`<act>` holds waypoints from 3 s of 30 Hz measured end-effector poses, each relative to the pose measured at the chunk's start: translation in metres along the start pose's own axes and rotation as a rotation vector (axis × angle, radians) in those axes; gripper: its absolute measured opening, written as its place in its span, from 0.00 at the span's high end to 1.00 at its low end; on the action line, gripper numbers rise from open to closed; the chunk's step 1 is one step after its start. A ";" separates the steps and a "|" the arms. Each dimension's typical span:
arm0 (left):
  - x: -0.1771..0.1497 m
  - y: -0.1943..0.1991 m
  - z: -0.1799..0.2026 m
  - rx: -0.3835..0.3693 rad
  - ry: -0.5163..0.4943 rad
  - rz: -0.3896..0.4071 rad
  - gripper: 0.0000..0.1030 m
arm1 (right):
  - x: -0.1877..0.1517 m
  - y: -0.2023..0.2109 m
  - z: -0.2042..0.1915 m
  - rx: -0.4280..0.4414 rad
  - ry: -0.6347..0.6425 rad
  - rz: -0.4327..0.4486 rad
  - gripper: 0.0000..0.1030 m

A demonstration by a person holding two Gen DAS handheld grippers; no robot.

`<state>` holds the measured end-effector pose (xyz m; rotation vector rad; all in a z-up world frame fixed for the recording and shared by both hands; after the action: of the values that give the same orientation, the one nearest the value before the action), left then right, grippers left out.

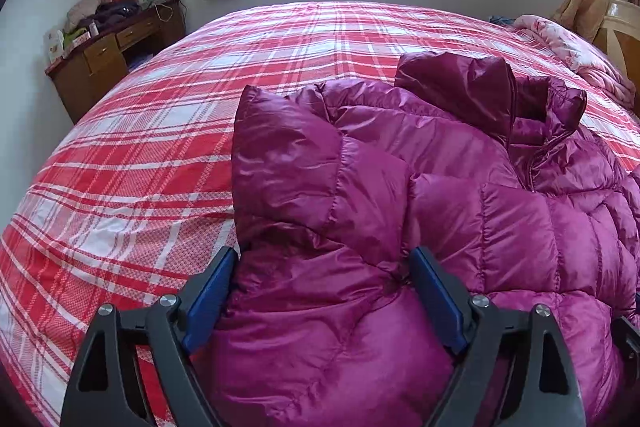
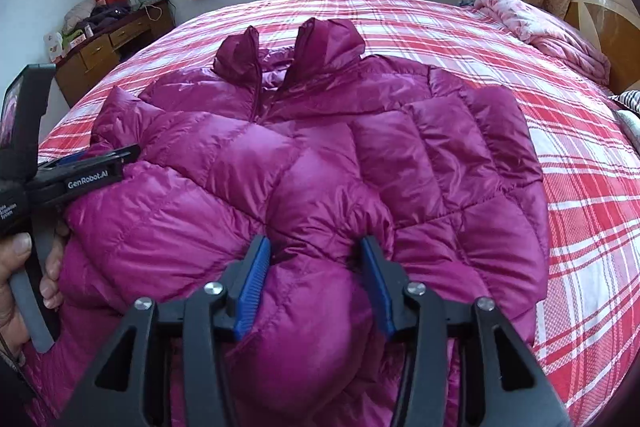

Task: Fold large clothes
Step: 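Open the left tool and press the folded sleeve flat on the jacket, then grasp the jacket hem with both tools and lift it toward the collar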

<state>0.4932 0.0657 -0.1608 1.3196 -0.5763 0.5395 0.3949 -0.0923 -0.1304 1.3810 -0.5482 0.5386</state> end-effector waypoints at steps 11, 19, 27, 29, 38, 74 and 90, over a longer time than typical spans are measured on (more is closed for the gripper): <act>-0.001 -0.010 -0.008 -0.016 0.062 -0.049 0.06 | -0.002 -0.007 -0.013 -0.084 0.046 0.002 0.50; -0.001 -0.011 -0.005 0.009 0.047 -0.045 0.06 | -0.004 -0.007 -0.020 -0.135 0.076 0.009 0.47; -0.001 -0.012 0.000 0.043 0.023 -0.031 0.05 | 0.010 0.031 -0.006 -0.155 -0.042 0.105 0.45; -0.001 -0.013 0.000 0.041 0.025 -0.032 0.05 | 0.020 0.041 -0.012 -0.134 -0.053 0.126 0.43; -0.004 -0.010 -0.004 0.023 0.043 -0.029 0.05 | 0.036 -0.004 -0.063 -0.087 0.032 0.025 0.43; -0.001 -0.017 -0.017 -0.001 0.100 -0.065 0.01 | 0.021 -0.023 -0.071 -0.112 0.064 0.005 0.42; 0.070 0.036 0.003 -0.025 0.086 -0.001 0.01 | 0.057 0.007 -0.034 -0.018 0.016 0.086 0.29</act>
<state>0.5213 0.0713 -0.0870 1.2672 -0.5100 0.5834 0.4353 -0.0560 -0.0915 1.3395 -0.6003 0.6116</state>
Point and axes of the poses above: each gripper's, at about its wrist camera, not at the fingertips, and y roughly against the way its jaws point, z to its right, x to its top, the point moved 1 cm from there along -y, roughly the way its jaws point, and after that the axes turned 14 degrees about -x, right-handed, at the moved point
